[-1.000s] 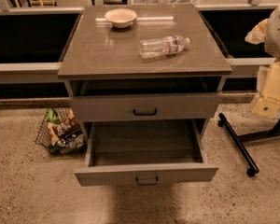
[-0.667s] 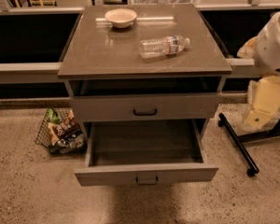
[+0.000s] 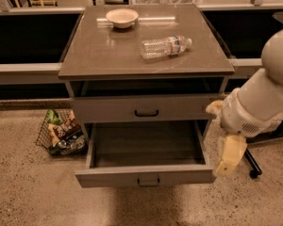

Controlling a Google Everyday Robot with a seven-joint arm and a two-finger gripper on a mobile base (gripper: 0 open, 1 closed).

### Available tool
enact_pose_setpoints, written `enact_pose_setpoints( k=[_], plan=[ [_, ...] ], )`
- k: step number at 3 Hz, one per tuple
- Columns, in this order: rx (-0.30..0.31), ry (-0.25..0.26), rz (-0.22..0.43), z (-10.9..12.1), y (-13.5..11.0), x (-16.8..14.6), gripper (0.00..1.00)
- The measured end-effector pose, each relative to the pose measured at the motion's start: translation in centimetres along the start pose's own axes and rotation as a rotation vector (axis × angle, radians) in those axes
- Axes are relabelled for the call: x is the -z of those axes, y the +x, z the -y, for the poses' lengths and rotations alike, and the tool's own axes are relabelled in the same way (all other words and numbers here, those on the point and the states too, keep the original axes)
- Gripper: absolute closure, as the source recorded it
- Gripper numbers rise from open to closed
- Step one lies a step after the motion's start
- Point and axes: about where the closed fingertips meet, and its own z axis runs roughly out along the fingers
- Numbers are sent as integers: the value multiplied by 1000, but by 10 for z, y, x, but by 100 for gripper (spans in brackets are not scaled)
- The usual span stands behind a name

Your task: Close middle drawer

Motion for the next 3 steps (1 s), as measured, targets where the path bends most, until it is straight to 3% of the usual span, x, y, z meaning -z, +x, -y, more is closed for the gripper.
enact_pose_setpoints(
  k=[1,2,3],
  plan=[
    [-12,-74,89,-24,6,-79,0],
    [-11,-75,89,-24,6,-79,0],
    [6,-119,138,-25,14,-108,0]
  ],
)
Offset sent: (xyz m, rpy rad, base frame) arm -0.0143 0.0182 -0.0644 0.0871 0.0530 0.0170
